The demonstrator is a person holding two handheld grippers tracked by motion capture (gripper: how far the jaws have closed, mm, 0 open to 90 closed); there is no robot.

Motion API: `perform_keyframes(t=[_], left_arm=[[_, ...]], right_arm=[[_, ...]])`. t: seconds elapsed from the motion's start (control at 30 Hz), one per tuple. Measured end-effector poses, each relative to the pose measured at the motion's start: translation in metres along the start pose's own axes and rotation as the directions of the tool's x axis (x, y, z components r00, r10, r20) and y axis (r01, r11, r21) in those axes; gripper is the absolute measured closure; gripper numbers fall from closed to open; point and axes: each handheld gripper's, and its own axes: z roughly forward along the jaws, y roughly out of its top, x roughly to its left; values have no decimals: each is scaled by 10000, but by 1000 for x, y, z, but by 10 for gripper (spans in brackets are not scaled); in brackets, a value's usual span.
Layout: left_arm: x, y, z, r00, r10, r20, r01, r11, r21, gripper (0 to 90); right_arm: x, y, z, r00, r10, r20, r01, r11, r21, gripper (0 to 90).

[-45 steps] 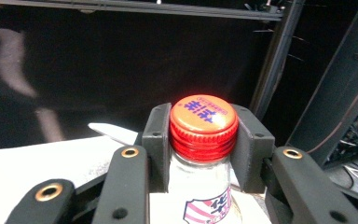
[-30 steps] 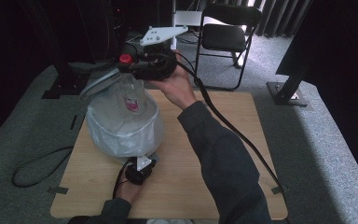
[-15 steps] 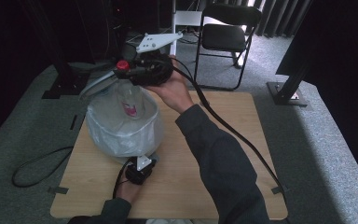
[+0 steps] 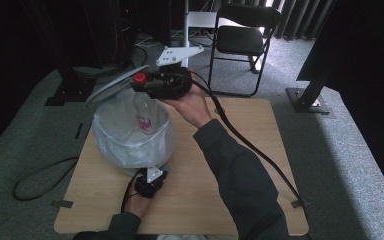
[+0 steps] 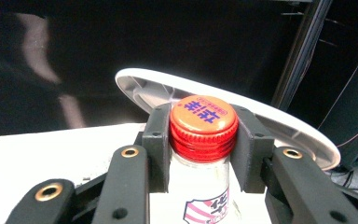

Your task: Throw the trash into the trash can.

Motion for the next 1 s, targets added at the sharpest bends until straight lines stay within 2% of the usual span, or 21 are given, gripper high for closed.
perform_keyframes(t=[0.5,0.67,1.0], left_arm=[[0,0,-1,10000,61,-17,-60,9999,83,900],[0,0,0,10000,25,-48,-25,10000,59,900],[0,0,0,10000,27,1,-27,10000,27,900]], right_arm=[[5,-26,28,10000,33,-71,-28,9975,701,620],[2,-39,34,9996,243,-154,-230,9966,794,620],[6,-57,54,9998,169,-80,-154,9882,1522,619]])
